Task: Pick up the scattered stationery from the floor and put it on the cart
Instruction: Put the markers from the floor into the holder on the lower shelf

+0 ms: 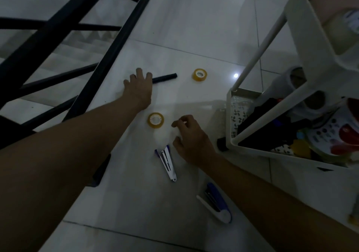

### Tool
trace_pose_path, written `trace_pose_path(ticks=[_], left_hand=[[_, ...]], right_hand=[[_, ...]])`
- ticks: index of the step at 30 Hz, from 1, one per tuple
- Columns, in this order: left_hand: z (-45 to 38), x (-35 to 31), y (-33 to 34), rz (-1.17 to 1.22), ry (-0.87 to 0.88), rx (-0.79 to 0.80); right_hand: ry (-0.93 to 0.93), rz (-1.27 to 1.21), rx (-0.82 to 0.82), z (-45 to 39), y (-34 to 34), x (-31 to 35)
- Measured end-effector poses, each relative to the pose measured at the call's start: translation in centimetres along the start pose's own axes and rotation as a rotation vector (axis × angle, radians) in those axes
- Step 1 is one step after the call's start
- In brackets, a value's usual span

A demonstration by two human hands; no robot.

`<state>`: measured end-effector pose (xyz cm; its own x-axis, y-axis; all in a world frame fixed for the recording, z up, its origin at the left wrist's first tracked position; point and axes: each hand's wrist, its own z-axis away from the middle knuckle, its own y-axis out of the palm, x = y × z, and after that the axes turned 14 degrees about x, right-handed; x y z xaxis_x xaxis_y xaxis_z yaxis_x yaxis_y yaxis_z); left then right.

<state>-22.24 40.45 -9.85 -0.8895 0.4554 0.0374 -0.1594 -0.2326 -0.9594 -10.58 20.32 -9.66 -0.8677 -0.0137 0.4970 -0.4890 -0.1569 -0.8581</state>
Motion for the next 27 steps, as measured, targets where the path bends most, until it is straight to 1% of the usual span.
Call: trace_pose_path(ticks=[2, 3, 6, 9, 12, 14, 16, 19, 23, 27], left_hand=[[0.3, 0.4, 0.0, -0.079, 0.016, -0.041], [0.4, 0.5, 0.0, -0.109, 0.022, -0.034], [0.5, 0.6, -0.1, -0.154, 0.039, 0.055], [0.7, 0.2, -0.3, -0.228, 0.075, 0.082], [1.0, -0.2, -0.7, -0.185, 0.079, 0.139], [1.5, -0.2, -1.0, -0.160, 0.115, 0.173], [2.1, 0.0, -1.8, -0.168, 0.167, 0.160], [3.3, 0.9, -3.7, -0.156, 0.253, 0.084], [5.4, 1.9, -6.6, -0.018, 0.378, 0.002], [8.6, 1.4, -9.0, 0.079, 0.467, -0.018]], right_hand=[[-0.022, 0.008, -0.002, 0.3, -0.3, 0.1], [-0.032, 0.013, 0.000, 0.4, -0.5, 0.2], [-0.044, 0.030, 0.004, 0.8, -1.2, 0.1], [-0.027, 0.032, 0.001, 1.2, -1.7, -0.1], [-0.006, 0.037, 0.012, 1.7, -1.9, -0.4], [0.003, 0.057, 0.033, 2.1, -1.9, -0.5], [-0.010, 0.090, 0.055, 2.3, -2.0, -0.4], [-0.065, 0.160, 0.075, 2.6, -2.6, 0.1], [-0.143, 0.241, 0.080, 3.0, -4.5, 1.2], [-0.208, 0.264, 0.038, 4.2, -6.7, 2.2]])
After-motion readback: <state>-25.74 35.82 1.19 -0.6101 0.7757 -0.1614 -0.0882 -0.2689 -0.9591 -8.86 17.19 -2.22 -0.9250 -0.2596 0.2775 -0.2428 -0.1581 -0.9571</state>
